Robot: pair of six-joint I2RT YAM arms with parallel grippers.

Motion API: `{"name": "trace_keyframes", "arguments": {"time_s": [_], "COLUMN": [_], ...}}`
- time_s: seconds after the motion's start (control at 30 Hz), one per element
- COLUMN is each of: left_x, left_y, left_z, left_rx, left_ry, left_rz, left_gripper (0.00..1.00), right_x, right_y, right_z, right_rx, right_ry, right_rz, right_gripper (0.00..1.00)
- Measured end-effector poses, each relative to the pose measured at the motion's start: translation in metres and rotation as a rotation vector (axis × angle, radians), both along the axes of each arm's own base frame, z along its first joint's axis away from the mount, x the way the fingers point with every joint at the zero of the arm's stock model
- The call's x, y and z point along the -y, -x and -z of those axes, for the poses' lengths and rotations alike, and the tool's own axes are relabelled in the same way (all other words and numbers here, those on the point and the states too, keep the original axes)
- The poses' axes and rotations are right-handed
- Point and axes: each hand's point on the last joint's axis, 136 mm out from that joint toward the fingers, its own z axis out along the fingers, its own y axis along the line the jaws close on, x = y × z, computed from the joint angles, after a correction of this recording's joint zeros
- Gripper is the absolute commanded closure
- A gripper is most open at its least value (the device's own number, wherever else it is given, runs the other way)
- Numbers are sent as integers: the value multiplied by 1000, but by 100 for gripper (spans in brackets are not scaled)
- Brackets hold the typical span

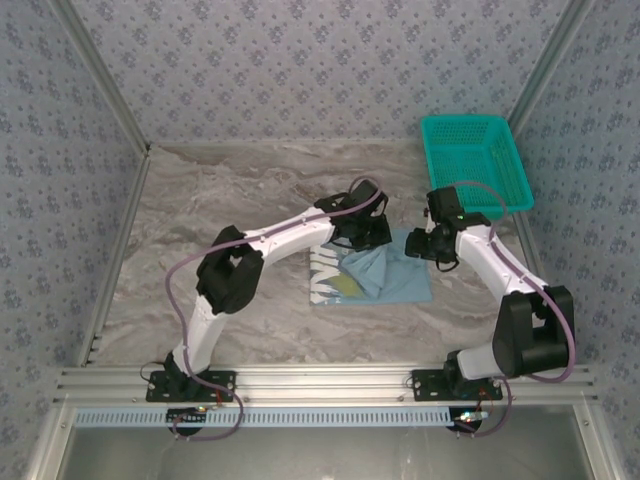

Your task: Fold the inside-out t-shirt

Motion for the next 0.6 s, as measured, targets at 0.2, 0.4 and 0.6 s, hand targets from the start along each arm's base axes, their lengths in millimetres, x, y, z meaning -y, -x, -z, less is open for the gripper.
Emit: {"name": "trace_keyframes", "arguments": {"time_s": [0.2,0.4,0.6], "left_x": [26,48,46], "left_y": [4,9,18], "left_z": [0,-22,-43], "left_rx": [-29,-18,25], "left_ry": [55,107,96], "left_rz": [84,205,317], "left_gripper": [67,54,39], "right_x": [12,24,31], "right_y": [3,4,8], "right_z": [-10,-32,-49], "right_rx": [32,104,173], "right_ry": [18,36,44], "right_rz": [49,103,144], "right_gripper": [46,45,44]}}
